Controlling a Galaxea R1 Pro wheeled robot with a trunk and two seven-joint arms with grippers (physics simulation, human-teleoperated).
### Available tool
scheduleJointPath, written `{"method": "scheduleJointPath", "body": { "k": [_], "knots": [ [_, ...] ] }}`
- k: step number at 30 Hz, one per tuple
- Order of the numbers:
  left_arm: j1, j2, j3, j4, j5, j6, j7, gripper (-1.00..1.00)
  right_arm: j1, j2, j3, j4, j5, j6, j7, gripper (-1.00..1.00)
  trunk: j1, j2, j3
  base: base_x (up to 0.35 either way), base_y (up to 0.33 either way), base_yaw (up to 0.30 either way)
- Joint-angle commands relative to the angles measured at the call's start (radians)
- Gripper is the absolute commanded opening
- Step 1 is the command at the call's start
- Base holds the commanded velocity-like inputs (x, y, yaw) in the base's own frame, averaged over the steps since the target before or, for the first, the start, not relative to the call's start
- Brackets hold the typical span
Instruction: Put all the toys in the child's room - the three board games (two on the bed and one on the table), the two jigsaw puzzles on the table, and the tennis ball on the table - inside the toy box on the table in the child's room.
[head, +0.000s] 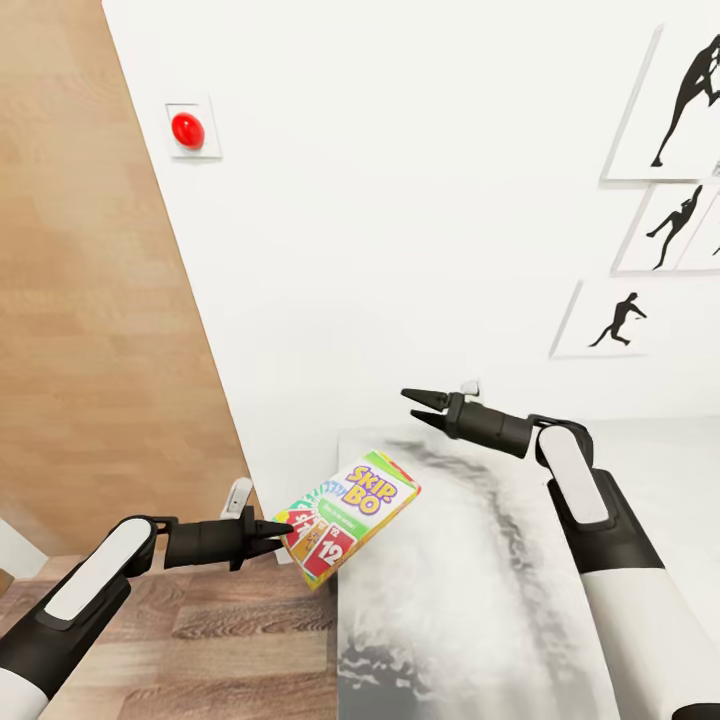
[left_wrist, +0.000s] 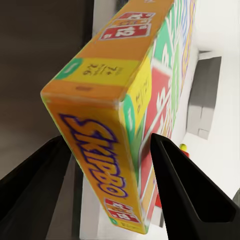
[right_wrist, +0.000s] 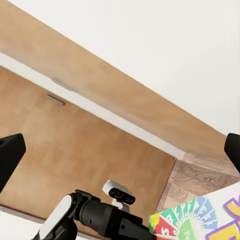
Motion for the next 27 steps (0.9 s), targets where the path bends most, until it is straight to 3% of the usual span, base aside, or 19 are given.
{"method": "scheduleJointPath", "body": {
  "k": [1,2,6,9,11,17,20,22,27],
  "knots": [
    [-0.001,0.001,-0.001,-0.007,0.004,0.001,0.003,-1.0,0.007,-0.011,-0.001,-0.009,0.0,0.001,0.011,1.0,-0.004,0.007,0.002,0.0,0.0,0.0],
    [-0.001,0.002,-0.001,-0.013,0.004,0.001,0.003,-1.0,0.013,-0.018,-0.002,-0.012,-0.004,0.001,0.012,1.0,-0.008,0.014,0.005,0.0,0.0,0.0],
    [0.0,0.032,-0.003,-0.072,0.008,0.001,0.003,-1.0,0.085,-0.09,-0.007,-0.022,-0.044,0.001,0.032,1.0,-0.023,0.042,0.018,0.0,0.0,0.0],
    [0.001,0.063,-0.003,-0.099,0.012,0.001,-0.008,-1.0,0.177,-0.148,-0.012,-0.026,-0.095,0.001,0.109,1.0,-0.035,0.063,0.027,0.0,0.0,0.0],
    [0.001,0.08,-0.002,-0.103,0.013,0.001,-0.03,-1.0,0.223,-0.165,-0.023,-0.03,-0.105,0.001,0.164,1.0,-0.042,0.077,0.034,0.0,0.0,0.0],
    [0.001,0.159,-0.003,-0.107,0.013,0.001,-0.137,-1.0,0.331,-0.181,-0.084,-0.032,-0.112,0.001,0.264,1.0,-0.065,0.119,0.052,0.0,0.0,0.0],
    [0.001,0.207,-0.003,-0.106,0.014,0.001,-0.195,-1.0,0.352,-0.181,-0.108,-0.04,-0.113,0.001,0.277,1.0,-0.077,0.14,0.062,0.0,0.0,0.0],
    [0.001,0.225,-0.003,-0.106,0.015,0.001,-0.215,-1.0,0.356,-0.18,-0.113,-0.044,-0.113,0.001,0.28,1.0,-0.084,0.154,0.068,0.0,0.0,0.0],
    [0.001,0.277,-0.004,-0.106,0.016,0.001,-0.274,-1.0,0.366,-0.181,-0.118,-0.041,-0.109,-0.082,0.283,1.0,-0.104,0.189,0.084,0.0,0.0,0.0]
  ]
}}
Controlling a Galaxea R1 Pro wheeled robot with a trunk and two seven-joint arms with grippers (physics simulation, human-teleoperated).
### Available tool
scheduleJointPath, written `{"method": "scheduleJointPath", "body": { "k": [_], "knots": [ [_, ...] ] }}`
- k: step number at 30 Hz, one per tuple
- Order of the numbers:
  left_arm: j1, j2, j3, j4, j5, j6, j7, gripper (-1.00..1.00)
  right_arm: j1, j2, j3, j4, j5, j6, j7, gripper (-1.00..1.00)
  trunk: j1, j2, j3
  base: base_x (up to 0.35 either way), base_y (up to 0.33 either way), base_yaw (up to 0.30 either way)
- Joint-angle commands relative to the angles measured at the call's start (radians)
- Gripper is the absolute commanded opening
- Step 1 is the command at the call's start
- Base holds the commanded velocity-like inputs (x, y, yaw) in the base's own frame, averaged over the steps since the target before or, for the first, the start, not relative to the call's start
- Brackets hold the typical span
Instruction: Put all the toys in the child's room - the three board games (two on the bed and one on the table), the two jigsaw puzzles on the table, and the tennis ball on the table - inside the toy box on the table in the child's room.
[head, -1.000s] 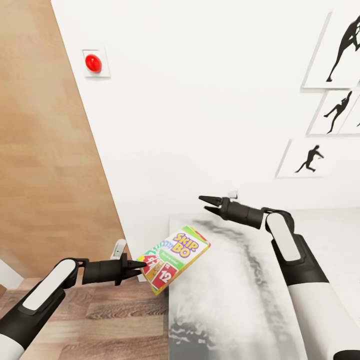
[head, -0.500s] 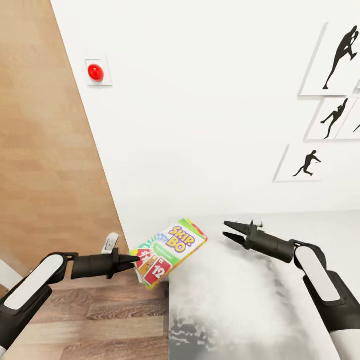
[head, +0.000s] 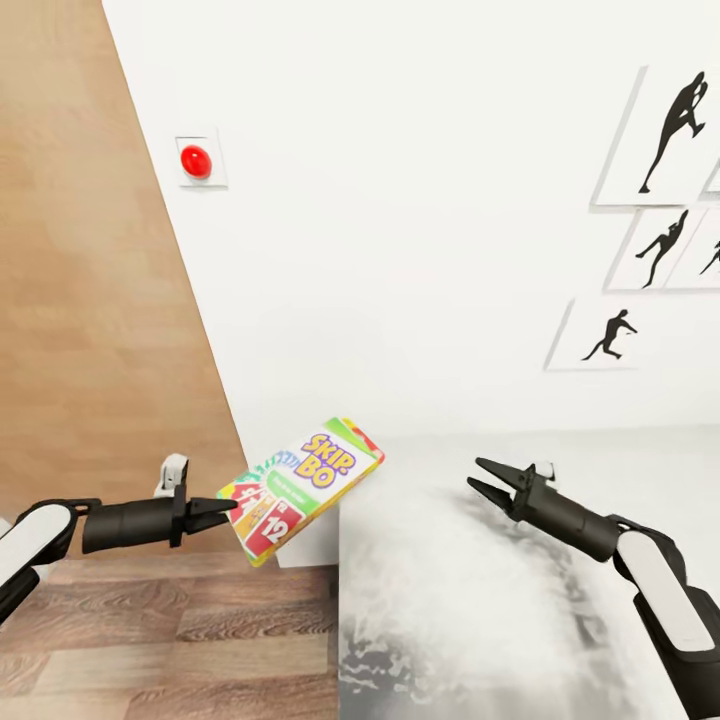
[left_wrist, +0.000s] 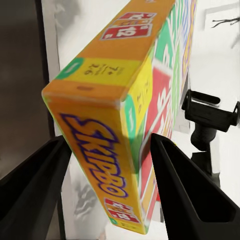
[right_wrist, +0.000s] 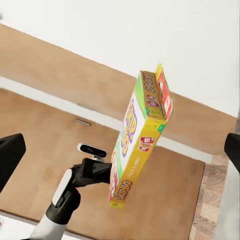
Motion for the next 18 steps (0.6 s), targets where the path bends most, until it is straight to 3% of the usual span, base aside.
{"method": "scheduleJointPath", "body": {
  "k": [1,10,18],
  "knots": [
    [-0.001,0.008,-0.002,0.001,-0.009,0.0,-0.019,-1.0,0.0,0.0,0.0,0.001,0.009,-0.022,0.004,1.0,-0.004,0.007,0.002,0.0,0.0,0.0],
    [-0.001,0.048,-0.001,0.004,-0.009,0.0,-0.046,-1.0,0.012,-0.001,0.002,-0.046,0.054,-0.07,0.044,1.0,-0.038,0.07,0.03,-0.003,0.0,0.0],
    [-0.001,0.054,-0.001,0.006,-0.01,0.0,-0.066,-1.0,0.043,0.0,-0.004,-0.077,0.058,-0.075,0.07,1.0,-0.069,0.126,0.055,-0.198,0.0,0.0]
  ]
}}
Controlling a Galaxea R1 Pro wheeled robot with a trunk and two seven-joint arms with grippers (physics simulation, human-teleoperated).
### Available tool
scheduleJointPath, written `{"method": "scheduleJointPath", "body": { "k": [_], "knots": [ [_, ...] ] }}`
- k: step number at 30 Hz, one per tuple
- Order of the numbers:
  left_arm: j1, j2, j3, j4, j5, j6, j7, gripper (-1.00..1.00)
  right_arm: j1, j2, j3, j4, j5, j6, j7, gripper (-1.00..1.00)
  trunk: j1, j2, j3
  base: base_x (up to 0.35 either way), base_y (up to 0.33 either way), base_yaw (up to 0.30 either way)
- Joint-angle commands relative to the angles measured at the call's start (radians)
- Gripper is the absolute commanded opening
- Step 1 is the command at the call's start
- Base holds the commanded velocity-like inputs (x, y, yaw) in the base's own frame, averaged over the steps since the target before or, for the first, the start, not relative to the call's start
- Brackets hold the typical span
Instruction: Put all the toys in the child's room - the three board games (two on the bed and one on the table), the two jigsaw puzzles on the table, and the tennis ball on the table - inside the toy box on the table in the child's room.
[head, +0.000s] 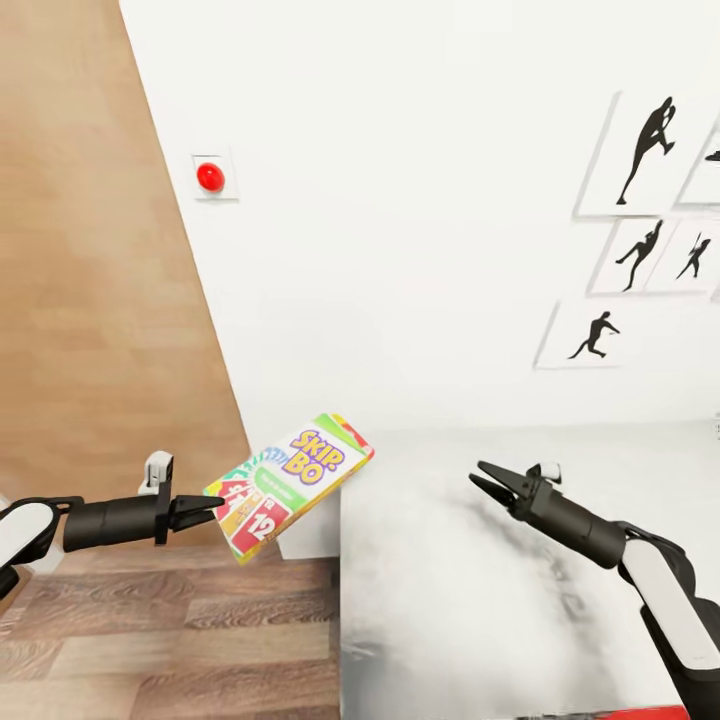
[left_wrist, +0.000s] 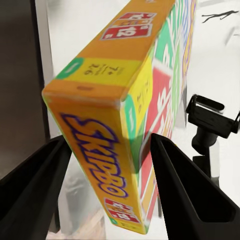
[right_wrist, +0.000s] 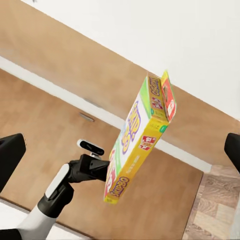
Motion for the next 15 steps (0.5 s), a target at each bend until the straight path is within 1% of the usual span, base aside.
{"method": "scheduleJointPath", "body": {
  "k": [1,7,10,15],
  "knots": [
    [-0.001,0.001,-0.002,0.001,-0.005,0.0,-0.011,-1.0,0.002,0.0,-0.001,-0.007,0.0,0.004,0.003,1.0,-0.004,0.006,0.002,-0.258,0.0,0.0],
    [-0.001,0.003,-0.002,0.001,-0.004,0.0,-0.013,-1.0,0.008,0.001,-0.001,-0.027,0.0,0.003,0.004,1.0,-0.027,0.048,0.027,-0.263,0.0,0.0],
    [-0.001,0.003,-0.002,0.001,-0.004,0.0,-0.013,-1.0,0.008,0.001,-0.001,-0.029,0.001,0.003,0.004,1.0,-0.039,0.069,0.04,-0.078,0.0,0.0],
    [-0.001,0.004,-0.002,0.001,-0.004,0.0,-0.014,-1.0,0.009,0.001,-0.001,-0.034,0.001,0.003,0.004,1.0,-0.058,0.104,0.058,-0.012,0.0,0.0]
  ]
}}
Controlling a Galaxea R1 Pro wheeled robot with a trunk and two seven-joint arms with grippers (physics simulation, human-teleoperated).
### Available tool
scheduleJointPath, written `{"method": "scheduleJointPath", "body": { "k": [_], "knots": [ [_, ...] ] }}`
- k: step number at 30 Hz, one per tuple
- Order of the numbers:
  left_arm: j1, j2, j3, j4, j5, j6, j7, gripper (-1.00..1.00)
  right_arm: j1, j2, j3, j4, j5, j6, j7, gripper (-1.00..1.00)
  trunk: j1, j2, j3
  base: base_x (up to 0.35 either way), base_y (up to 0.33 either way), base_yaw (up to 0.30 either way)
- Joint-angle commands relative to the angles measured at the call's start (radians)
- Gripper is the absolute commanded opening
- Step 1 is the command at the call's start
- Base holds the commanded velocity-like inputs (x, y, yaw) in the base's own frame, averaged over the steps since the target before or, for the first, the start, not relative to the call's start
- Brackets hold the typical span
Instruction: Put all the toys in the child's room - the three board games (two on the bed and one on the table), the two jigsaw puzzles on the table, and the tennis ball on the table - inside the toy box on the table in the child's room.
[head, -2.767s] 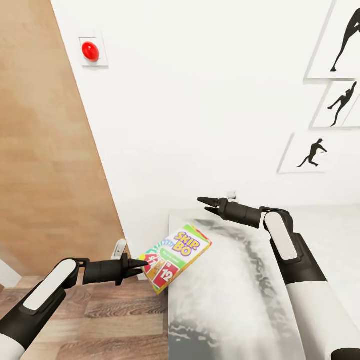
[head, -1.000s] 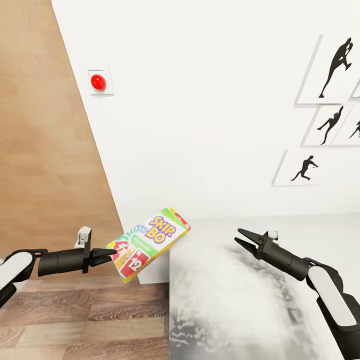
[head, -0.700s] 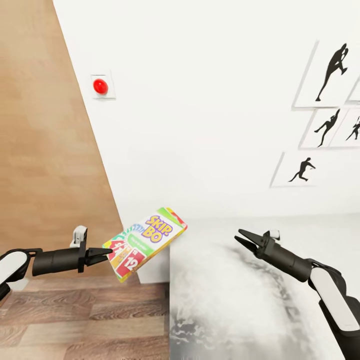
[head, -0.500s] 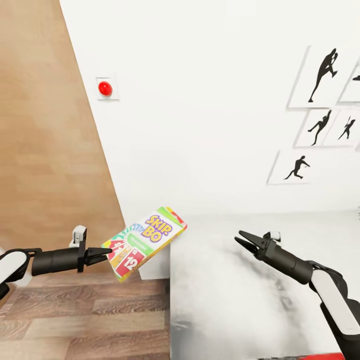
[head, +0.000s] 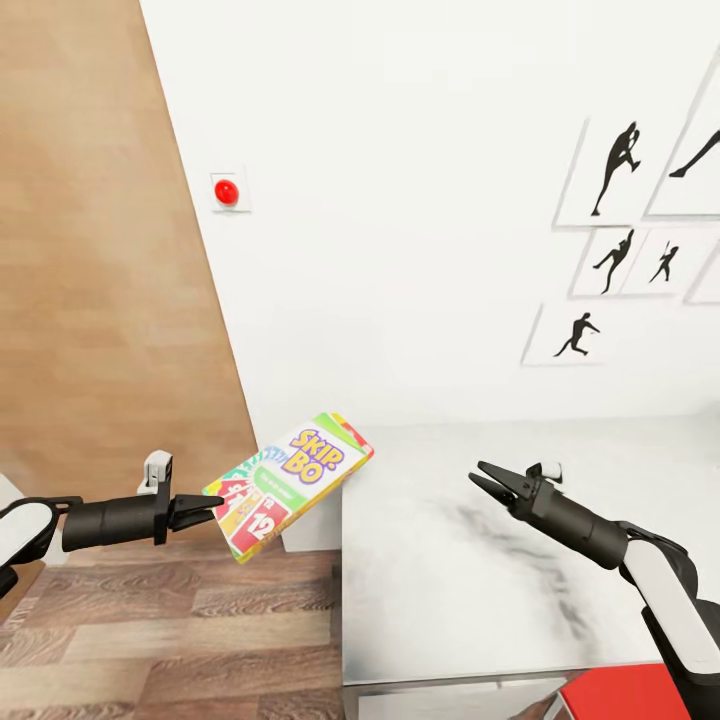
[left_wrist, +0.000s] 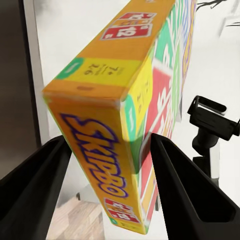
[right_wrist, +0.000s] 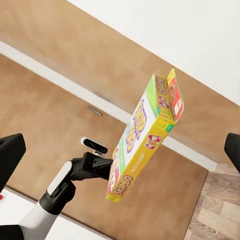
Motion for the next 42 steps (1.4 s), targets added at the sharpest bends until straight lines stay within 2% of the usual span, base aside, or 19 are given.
{"method": "scheduleJointPath", "body": {
  "k": [1,14,24,42],
  "knots": [
    [-0.001,0.001,-0.002,0.001,-0.007,0.0,-0.009,-1.0,-0.001,0.0,0.0,0.0,0.0,0.005,0.002,1.0,-0.004,0.006,0.002,-0.003,0.0,0.0],
    [-0.001,0.003,-0.002,0.001,-0.009,0.0,-0.036,-1.0,0.0,0.006,0.001,-0.005,0.0,0.003,0.002,1.0,-0.054,0.097,0.046,0.0,0.0,0.0],
    [-0.001,0.019,-0.004,0.0,-0.008,0.0,-0.043,-1.0,0.021,0.007,0.0,-0.047,0.0,0.003,0.002,1.0,-0.092,0.167,0.092,0.0,0.0,0.0],
    [-0.001,0.02,-0.004,-0.005,-0.009,0.0,-0.045,-1.0,0.028,0.007,-0.001,-0.055,0.0,0.002,0.002,1.0,-0.161,0.293,0.177,-0.098,0.013,0.0]
  ]
}}
